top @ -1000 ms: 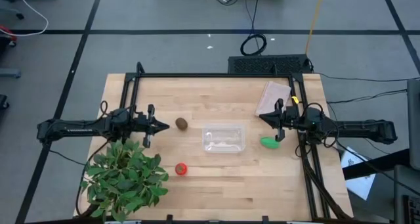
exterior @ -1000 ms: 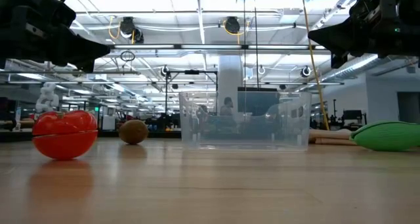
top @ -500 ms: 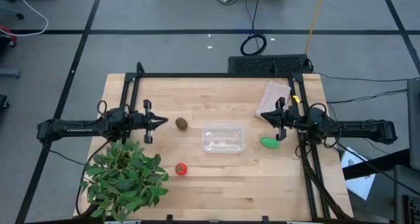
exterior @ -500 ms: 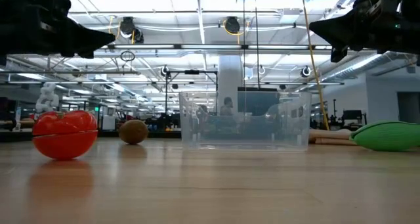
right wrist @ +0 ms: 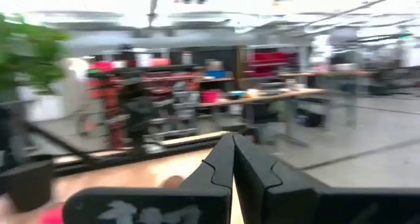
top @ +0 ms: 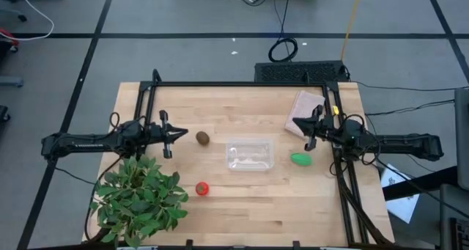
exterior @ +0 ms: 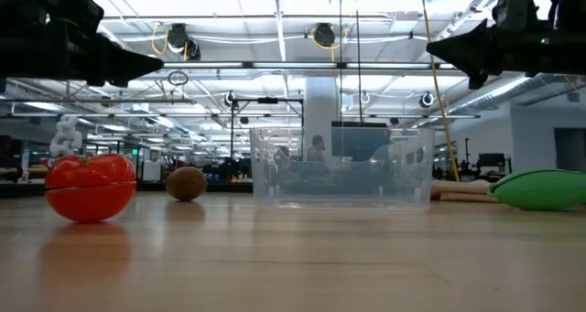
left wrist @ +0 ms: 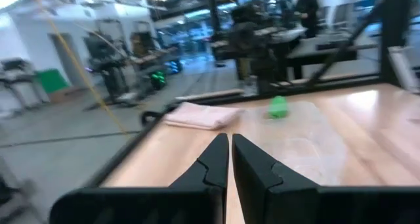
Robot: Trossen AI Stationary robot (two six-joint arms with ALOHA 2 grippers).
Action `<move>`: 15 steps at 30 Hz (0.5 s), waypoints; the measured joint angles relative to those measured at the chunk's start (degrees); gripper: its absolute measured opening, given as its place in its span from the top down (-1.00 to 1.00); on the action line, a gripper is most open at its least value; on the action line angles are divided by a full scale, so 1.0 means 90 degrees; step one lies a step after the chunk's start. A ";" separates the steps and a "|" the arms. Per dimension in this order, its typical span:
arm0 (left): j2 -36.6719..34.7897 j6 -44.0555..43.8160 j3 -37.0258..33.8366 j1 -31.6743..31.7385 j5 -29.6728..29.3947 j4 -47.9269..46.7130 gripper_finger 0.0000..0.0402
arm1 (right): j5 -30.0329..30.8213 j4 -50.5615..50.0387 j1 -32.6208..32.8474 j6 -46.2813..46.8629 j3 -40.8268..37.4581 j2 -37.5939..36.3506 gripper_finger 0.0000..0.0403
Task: Pick and placing Produce into tupperware
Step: Put the brown kiwi into the transparent bin
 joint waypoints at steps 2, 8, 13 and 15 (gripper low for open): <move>0.0001 -0.0070 0.0000 0.0000 0.0349 -0.0095 0.87 | -0.0021 -0.0116 0.0002 -0.0070 0.0000 0.0042 1.00; 0.0001 -0.0093 0.0000 -0.0025 0.0534 -0.0235 0.87 | -0.0058 -0.0185 0.0007 0.0047 0.0000 0.0194 1.00; 0.0000 -0.0083 0.0000 -0.0029 0.0534 -0.0298 0.87 | -0.0063 -0.0185 0.0007 0.0179 0.0000 0.0261 1.00; 0.0001 -0.0004 0.0000 -0.0029 0.0534 -0.0297 0.87 | -0.0063 -0.0178 0.0007 0.0179 0.0000 0.0263 1.00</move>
